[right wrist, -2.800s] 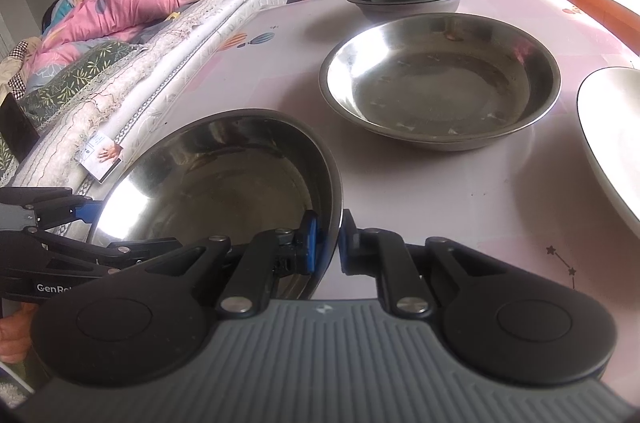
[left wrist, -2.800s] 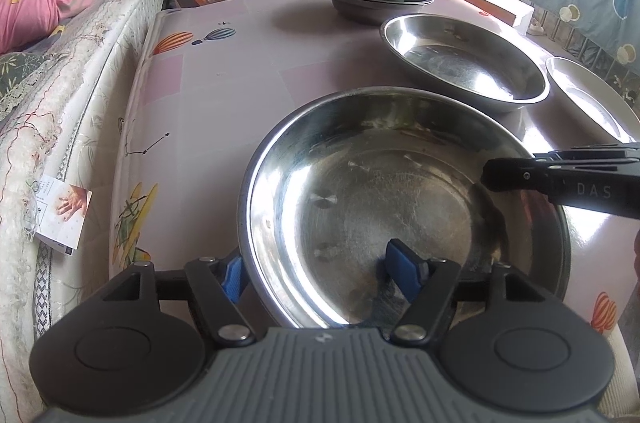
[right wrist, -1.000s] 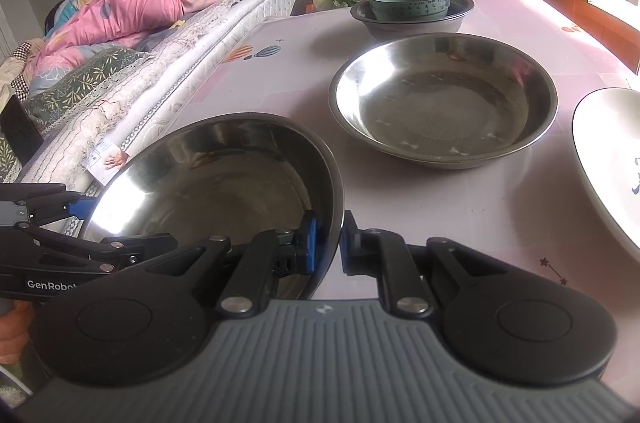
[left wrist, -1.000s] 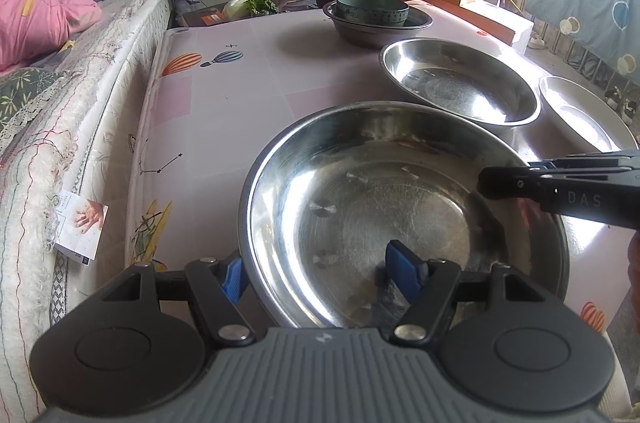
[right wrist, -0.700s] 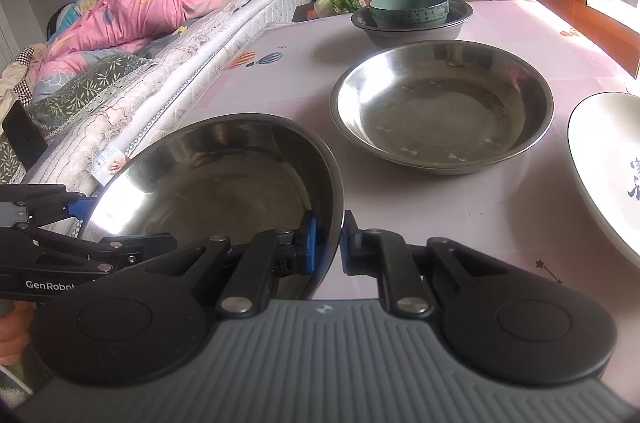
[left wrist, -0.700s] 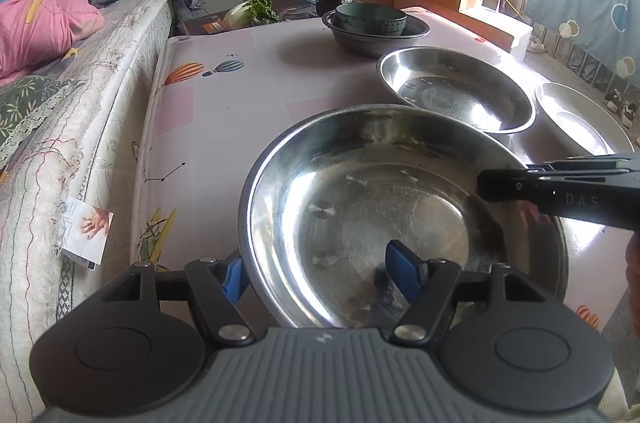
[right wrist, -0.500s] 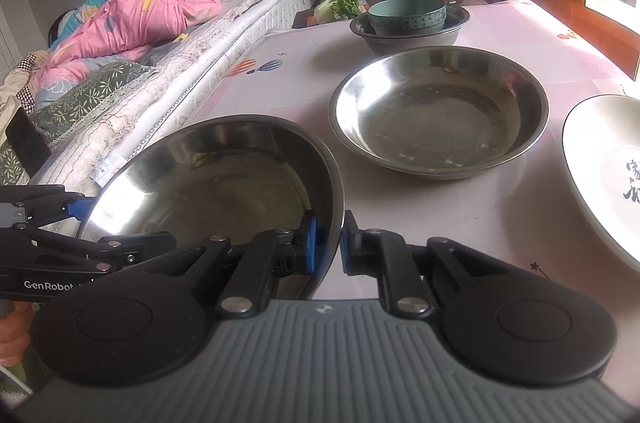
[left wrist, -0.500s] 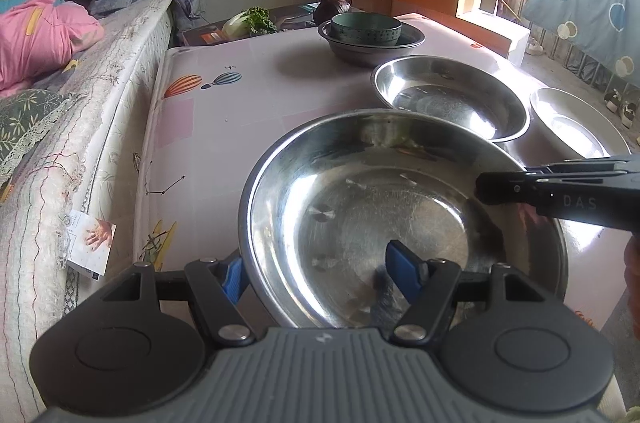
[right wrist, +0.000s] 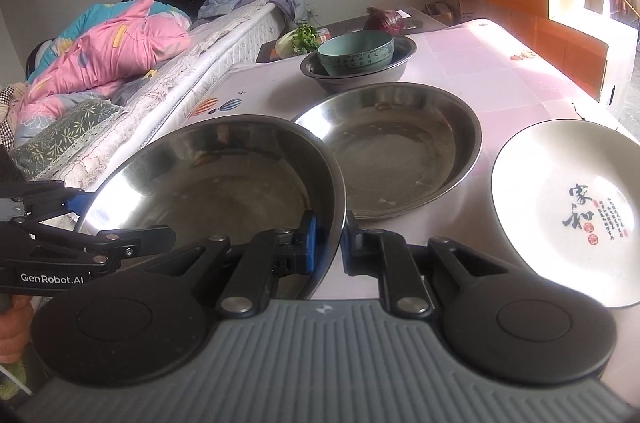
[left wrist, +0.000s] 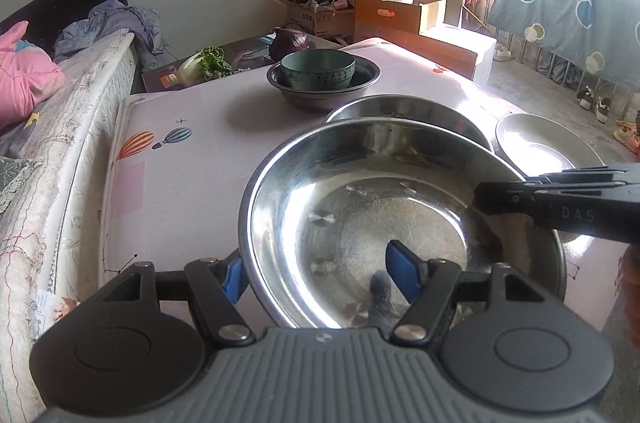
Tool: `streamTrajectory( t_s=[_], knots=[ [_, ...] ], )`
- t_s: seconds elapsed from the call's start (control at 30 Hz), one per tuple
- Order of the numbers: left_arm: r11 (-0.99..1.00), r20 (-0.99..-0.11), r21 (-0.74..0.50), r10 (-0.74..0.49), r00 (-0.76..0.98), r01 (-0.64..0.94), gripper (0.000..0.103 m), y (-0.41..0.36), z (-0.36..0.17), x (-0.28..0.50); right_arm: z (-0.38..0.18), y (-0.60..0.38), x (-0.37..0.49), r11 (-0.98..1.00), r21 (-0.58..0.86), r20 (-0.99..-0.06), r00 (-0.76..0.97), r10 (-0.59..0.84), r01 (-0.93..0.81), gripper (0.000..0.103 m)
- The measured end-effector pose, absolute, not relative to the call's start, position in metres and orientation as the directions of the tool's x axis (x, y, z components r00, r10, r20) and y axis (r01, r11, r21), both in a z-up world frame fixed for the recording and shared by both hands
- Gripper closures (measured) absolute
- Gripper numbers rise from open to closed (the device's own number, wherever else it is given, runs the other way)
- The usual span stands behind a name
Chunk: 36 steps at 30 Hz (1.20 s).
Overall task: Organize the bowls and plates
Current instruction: 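Lower the steel plate onto the other steel plate with both grippers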
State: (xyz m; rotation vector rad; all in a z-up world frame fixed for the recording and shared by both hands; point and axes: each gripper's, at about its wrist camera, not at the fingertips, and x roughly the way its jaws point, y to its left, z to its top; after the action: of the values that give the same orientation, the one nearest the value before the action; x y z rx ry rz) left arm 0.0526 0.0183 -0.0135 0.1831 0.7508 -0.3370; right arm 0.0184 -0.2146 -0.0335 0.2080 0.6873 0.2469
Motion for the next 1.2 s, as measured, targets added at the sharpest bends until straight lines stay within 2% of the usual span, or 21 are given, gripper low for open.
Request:
streamTrajectory(
  t_s=[0.23,0.57,0.93,1.2],
  knots=[
    [0.916,-0.678,0.027,-0.277,0.681,0.399,0.032,-0.013,-0.006,0.094,-0.029,-0.247,0.043,0.957,0.268,-0.592,0.764,0.258,-0.116,0.089],
    [0.906,-0.73,-0.026,-0.306,0.611,0.423,0.033,-0.046,-0.021,0.153,-0.042,-0.289,0.099,0.953,0.3,-0.649,0.724,0.234,-0.04,0.089],
    [0.909,-0.782,-0.022,-0.275,0.56,0.416,0.033,-0.057,-0.038,0.173,-0.05,-0.293,0.129,0.962,0.273,-0.678,0.703,0.214,-0.03,0.089],
    [0.906,-0.784,-0.008,-0.269,0.56,0.424,0.033,-0.06,-0.041,0.176,-0.05,-0.294,0.136,0.971,0.238,-0.685,0.704,0.187,-0.026,0.088]
  ],
)
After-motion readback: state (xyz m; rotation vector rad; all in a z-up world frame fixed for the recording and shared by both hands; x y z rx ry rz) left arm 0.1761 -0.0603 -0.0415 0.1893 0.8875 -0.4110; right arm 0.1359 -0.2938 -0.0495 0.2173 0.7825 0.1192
